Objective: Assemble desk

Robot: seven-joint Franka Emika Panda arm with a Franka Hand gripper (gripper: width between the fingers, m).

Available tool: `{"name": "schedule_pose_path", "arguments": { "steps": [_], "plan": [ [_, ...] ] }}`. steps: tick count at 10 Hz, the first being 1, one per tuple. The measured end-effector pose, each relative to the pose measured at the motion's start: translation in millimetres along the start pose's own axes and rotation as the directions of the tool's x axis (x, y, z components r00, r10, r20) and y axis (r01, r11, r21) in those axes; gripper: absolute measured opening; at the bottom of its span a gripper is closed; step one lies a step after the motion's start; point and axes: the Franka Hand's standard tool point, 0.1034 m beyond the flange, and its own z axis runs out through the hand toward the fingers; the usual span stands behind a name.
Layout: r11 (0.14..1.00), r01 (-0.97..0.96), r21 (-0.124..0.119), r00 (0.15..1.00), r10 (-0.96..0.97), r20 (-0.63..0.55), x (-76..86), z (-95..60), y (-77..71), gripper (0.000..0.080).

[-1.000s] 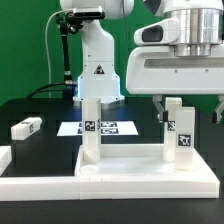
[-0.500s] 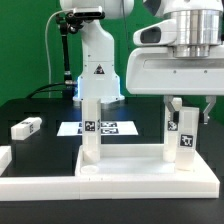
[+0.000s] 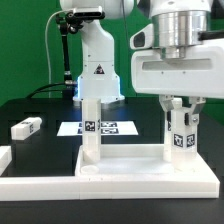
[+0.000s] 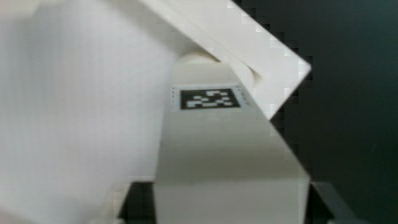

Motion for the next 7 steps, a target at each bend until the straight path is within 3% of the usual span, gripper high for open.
{"name": "schedule_pose_path", "arguments": {
  "steps": [2,3,6,7],
  "plan": [
    [0.992,-0.128,-0.001,0.992,0.128,0.014,3.6,0.0,1.9,0.0291],
    [0.966,-0.258,-0.013,0.966,0.258,0.017,3.6,-0.1,2.4,0.0291],
    [0.97,-0.241,-0.017,0.97,0.241,0.005,2.8,0.3,2.8,0.0292],
    [0.999,-0.012,-0.039,0.999,0.011,-0.046,-1.4,0.7,2.2,0.0461]
  ]
}}
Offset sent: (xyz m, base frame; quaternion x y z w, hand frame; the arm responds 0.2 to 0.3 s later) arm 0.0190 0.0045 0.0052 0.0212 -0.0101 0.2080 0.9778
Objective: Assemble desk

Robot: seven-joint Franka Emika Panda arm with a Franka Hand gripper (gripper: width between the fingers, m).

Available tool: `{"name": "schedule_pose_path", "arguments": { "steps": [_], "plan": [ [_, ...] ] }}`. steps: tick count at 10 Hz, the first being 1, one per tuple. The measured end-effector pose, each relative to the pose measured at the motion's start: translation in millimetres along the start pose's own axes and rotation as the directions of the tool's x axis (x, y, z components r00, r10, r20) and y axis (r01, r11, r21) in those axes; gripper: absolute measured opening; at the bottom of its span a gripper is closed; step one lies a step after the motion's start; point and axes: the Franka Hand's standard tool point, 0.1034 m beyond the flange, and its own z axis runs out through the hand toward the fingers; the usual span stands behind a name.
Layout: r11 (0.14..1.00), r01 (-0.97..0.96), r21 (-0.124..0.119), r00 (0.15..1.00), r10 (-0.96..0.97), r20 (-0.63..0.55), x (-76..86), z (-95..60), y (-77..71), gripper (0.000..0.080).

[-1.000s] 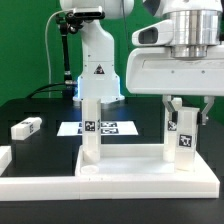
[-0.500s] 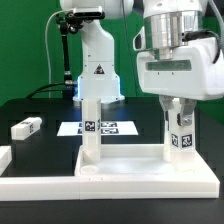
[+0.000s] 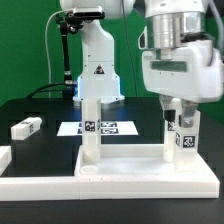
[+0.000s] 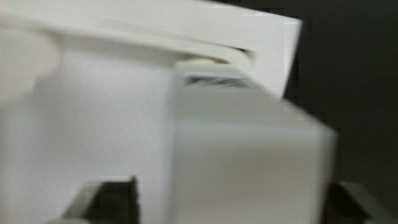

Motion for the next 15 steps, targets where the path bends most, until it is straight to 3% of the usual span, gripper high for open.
{"name": "schedule_pose_path", "arguments": {
  "steps": [1,4,5,8,10,12,13,15],
  "plan": [
    [0.971,0.237,-0.009,0.971,-0.237,-0.019,-5.7,1.0,-3.6,0.0609],
    [0.878,0.479,-0.012,0.877,-0.48,-0.017,-5.5,1.7,-3.7,0.0646],
    [0.793,0.609,-0.018,0.793,-0.609,-0.02,-4.9,1.2,-4.0,0.0646],
    [0.369,0.929,-0.023,0.368,-0.929,-0.028,-8.5,-6.4,-13.5,0.0649],
    [0.394,0.919,-0.023,0.394,-0.919,-0.026,-7.3,-5.1,-12.5,0.0649],
    [0.451,0.892,-0.02,0.451,-0.892,-0.027,-7.5,-4.9,-12.4,0.0417],
    [0.537,0.844,-0.017,0.536,-0.844,-0.029,-7.7,-4.8,-12.4,0.0288],
    [0.624,0.781,-0.015,0.624,-0.781,-0.03,-7.1,-4.6,-12.1,0.0288]
  ]
}}
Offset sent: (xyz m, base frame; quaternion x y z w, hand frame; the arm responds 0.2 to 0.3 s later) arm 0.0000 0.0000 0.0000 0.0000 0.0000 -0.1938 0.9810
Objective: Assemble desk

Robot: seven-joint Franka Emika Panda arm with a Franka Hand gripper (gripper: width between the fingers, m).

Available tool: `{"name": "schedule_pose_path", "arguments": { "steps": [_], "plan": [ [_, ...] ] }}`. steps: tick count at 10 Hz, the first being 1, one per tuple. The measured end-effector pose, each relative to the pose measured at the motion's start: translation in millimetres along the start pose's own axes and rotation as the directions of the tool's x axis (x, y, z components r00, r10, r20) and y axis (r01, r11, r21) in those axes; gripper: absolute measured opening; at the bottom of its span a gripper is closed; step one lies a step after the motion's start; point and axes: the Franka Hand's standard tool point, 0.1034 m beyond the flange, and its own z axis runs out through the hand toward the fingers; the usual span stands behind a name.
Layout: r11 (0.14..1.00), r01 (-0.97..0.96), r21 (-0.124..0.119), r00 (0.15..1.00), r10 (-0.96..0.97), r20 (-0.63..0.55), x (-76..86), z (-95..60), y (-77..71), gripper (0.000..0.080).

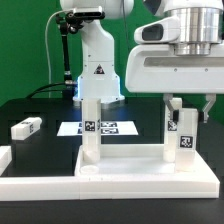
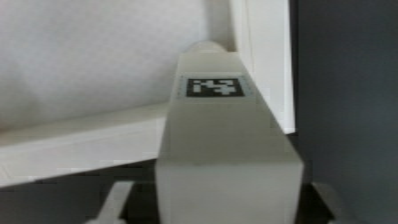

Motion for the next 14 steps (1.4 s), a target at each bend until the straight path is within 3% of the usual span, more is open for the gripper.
{"name": "schedule_pose_path", "arguments": {
  "steps": [2,3,5,6,7,8,9,10,11,12,13,14],
  "plan": [
    [0.942,-0.334,-0.017,0.942,0.333,-0.029,-2.1,0.7,0.5,0.0288],
    [0.885,-0.466,-0.012,0.885,0.465,-0.028,-1.6,1.0,3.1,0.0288],
    [0.667,-0.745,0.008,0.667,0.745,0.012,-1.9,1.8,8.6,0.0288],
    [0.512,-0.859,0.01,0.512,0.858,0.04,-3.2,1.8,7.2,0.0293],
    [0.405,-0.914,0.029,0.406,0.911,0.072,-4.7,2.0,8.8,0.0295],
    [0.254,-0.967,0.005,0.253,0.964,0.086,-7.0,1.0,4.5,0.0297],
    [0.196,-0.981,-0.006,0.195,0.977,0.086,-6.9,0.7,3.4,0.0297],
    [0.202,-0.979,-0.005,0.201,0.976,0.085,-6.8,0.9,4.7,0.0304],
    [0.312,-0.95,-0.003,0.311,0.948,0.067,-8.7,1.2,3.5,0.0304],
    [0.458,-0.889,-0.011,0.457,0.889,0.033,-12.5,0.1,-1.6,0.0495],
    [0.605,-0.796,-0.006,0.605,0.796,0.027,-11.6,-1.7,-5.7,0.0495],
    [0.708,-0.707,0.0,0.707,0.706,0.026,-12.3,0.5,-7.6,0.0614]
  ]
}}
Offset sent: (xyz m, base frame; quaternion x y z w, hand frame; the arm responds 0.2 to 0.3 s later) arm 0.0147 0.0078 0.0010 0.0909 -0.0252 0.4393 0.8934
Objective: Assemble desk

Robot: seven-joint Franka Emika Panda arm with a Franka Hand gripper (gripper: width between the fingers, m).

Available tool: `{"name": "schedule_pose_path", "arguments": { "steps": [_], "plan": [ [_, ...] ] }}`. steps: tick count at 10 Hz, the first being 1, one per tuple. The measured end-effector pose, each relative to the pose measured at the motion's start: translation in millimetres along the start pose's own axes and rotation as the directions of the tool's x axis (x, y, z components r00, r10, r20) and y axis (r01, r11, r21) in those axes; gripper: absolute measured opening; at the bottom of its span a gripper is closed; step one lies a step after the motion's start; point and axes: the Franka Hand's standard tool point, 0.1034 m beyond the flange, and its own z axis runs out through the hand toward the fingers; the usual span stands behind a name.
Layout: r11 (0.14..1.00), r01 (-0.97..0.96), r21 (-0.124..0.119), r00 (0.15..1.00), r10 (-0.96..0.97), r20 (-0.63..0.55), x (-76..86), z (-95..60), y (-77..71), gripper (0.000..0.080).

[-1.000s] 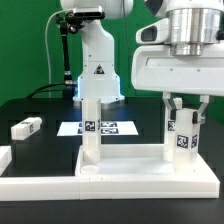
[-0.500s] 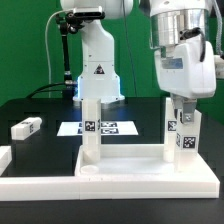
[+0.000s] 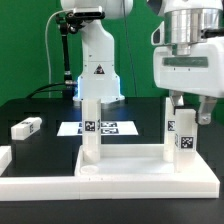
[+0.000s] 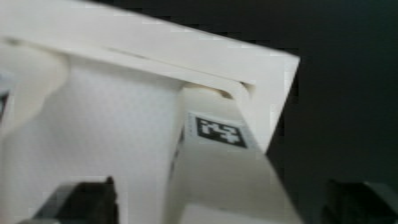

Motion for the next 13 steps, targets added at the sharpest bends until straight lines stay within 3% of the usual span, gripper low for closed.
{"name": "schedule_pose_path", "arguments": {
  "steps": [5,7,8,10,12,13],
  "plan": [
    [0.951,0.31,-0.008,0.951,-0.31,-0.006,2.8,1.4,1.4,0.0649],
    [0.785,0.618,-0.053,0.785,-0.619,-0.026,4.6,5.1,-7.5,0.0649],
    [0.738,0.672,-0.057,0.738,-0.674,-0.024,1.9,3.5,-10.1,0.0649],
    [0.766,0.641,-0.056,0.766,-0.643,-0.028,3.3,4.1,-9.3,0.0637],
    [0.769,0.637,-0.062,0.769,-0.639,-0.032,9.0,3.5,-7.6,0.0292],
    [0.818,0.572,-0.061,0.817,-0.575,-0.038,10.8,3.3,-7.2,0.0294]
  ]
}}
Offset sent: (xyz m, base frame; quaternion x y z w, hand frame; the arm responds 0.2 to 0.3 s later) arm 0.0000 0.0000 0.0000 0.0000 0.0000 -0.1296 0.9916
